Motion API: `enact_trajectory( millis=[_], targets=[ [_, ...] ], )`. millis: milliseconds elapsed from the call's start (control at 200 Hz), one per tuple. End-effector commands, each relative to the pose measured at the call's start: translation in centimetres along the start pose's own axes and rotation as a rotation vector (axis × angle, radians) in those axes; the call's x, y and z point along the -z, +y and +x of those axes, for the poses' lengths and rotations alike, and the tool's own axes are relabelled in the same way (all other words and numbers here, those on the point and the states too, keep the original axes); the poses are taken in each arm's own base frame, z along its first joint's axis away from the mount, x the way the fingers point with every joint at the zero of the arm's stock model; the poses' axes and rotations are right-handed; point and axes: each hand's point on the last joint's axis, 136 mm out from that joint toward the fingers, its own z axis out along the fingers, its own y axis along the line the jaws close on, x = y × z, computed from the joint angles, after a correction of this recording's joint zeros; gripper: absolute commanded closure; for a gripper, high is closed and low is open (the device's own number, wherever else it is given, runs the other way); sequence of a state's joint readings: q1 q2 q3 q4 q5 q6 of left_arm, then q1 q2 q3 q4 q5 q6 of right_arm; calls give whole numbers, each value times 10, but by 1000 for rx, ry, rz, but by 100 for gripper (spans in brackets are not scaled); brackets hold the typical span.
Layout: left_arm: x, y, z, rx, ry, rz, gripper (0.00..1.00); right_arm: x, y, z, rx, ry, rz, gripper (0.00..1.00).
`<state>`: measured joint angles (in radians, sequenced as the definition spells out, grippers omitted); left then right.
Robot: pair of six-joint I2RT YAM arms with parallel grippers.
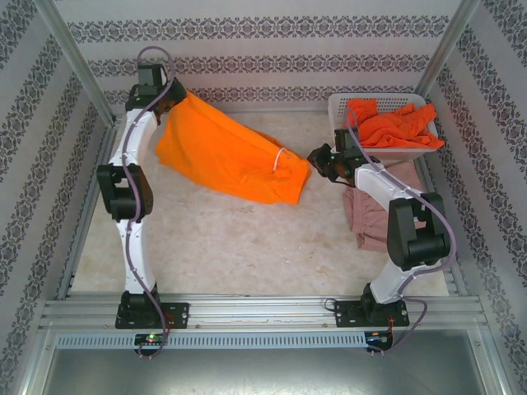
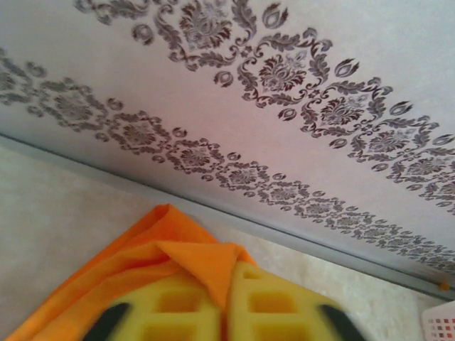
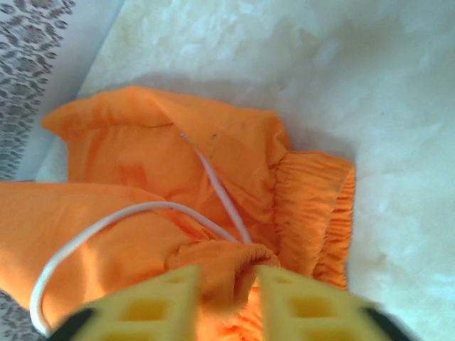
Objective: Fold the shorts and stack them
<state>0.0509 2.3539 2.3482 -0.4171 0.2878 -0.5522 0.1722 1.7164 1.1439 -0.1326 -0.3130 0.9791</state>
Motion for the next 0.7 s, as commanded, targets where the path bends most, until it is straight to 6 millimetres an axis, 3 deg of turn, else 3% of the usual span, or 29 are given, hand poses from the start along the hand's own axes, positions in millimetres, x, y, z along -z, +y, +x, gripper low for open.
enact_trajectory(
  millis=[0, 65, 155, 220, 330, 450, 525, 694],
  targets=[
    [-18, -12, 8, 64, 70, 61, 60, 0, 9, -22, -101, -47, -32, 44],
    [-18, -22, 0, 69, 56, 99, 42, 12, 12, -31, -139, -85, -55, 32],
    [6, -44, -20, 24, 18, 140, 20, 43, 19, -39, -150, -178, -86, 25],
    [30, -58, -26, -22, 17, 159, 12, 64, 25, -38, -140, -228, -110, 22],
    [64, -72, -19, -69, 59, 193, 5, 75, 49, -17, -78, -196, -179, 17],
    [85, -76, 11, -41, 98, 274, 0, 59, 83, 26, 17, -52, -236, 14],
    [90, -67, 34, 4, 92, 303, 0, 43, 98, 53, 62, 24, -258, 13],
    [77, -37, 87, 113, 132, 315, 0, -4, 109, 92, 104, 159, -241, 13]
  ],
)
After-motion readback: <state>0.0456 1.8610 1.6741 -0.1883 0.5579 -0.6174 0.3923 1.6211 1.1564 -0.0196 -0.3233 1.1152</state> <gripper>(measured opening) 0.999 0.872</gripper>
